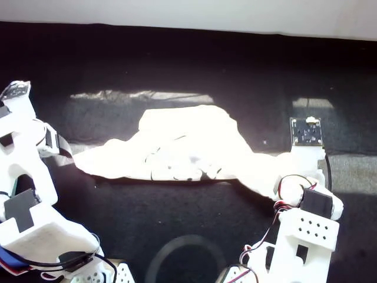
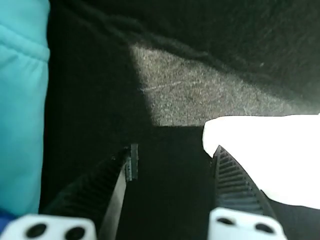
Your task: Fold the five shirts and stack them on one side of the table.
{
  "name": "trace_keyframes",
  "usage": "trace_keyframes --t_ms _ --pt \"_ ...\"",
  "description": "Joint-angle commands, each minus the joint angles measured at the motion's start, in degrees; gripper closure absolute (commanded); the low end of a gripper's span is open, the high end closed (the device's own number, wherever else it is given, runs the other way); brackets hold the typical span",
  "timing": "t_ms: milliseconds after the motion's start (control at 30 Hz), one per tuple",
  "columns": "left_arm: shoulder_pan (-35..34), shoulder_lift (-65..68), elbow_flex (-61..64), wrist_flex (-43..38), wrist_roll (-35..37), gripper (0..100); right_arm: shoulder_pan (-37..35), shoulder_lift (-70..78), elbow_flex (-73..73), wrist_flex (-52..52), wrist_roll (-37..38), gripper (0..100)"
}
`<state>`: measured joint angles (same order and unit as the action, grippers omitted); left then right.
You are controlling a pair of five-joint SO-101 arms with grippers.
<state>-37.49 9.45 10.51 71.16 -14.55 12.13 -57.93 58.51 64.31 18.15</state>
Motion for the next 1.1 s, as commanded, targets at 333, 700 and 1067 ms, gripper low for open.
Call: trace_keyframes --t_ms 333,700,1067 --pt "14.7 -1.7 0.0 11.2 -9.1 76 0.1 -1.0 -0.1 -0.7 0.4 77.5" --pt "18.2 -1.7 12.4 -9.8 -4.9 80 0.1 -0.8 -0.1 -0.8 0.4 77.5" --pt "17.8 -5.1 8.0 0.4 -2.1 99 -1.1 0.2 -1.2 -4.9 -5.5 77.3"
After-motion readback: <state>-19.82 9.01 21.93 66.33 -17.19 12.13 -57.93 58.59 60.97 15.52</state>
